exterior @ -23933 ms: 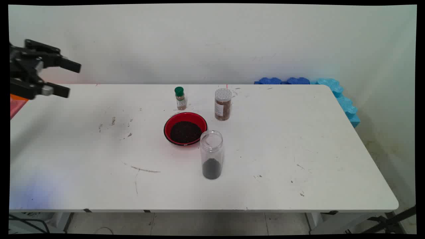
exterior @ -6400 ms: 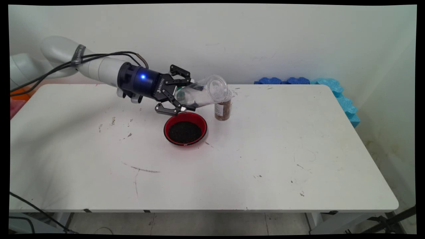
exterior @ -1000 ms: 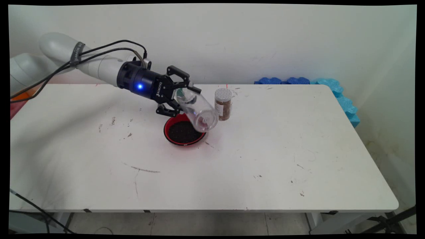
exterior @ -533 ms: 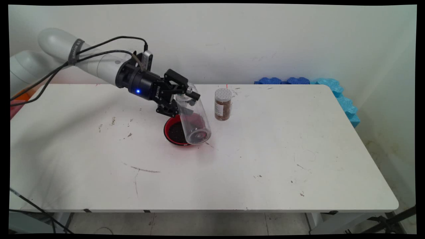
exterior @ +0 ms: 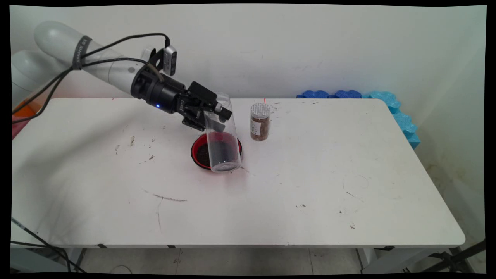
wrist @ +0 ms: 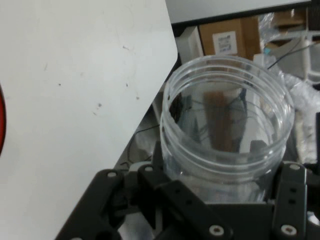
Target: Pour the black seasoning powder in the red bowl
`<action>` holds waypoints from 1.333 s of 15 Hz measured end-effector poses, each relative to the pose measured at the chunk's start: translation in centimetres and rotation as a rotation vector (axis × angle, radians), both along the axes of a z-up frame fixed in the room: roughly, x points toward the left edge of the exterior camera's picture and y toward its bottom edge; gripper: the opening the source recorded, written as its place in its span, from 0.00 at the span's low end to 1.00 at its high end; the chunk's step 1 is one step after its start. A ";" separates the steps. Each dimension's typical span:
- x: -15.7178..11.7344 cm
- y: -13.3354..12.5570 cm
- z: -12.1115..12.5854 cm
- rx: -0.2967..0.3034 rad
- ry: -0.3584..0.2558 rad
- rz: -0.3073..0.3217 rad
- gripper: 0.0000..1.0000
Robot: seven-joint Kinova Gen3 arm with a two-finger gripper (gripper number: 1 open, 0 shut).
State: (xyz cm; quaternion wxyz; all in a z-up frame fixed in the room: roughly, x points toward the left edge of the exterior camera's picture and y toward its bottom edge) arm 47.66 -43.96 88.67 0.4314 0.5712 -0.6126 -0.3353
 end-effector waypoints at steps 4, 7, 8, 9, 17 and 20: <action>-0.4 0.7 1.7 -0.064 -0.031 -0.027 0.00; -0.7 1.1 2.7 -0.111 -0.053 -0.045 0.00; -0.8 1.2 3.1 -0.145 -0.067 -0.059 0.00; -1.0 1.2 3.5 -0.187 -0.081 -0.074 0.00; -2.1 1.8 6.7 -0.538 -0.173 -0.222 0.00; -3.0 2.2 8.3 -0.675 -0.190 -0.274 0.00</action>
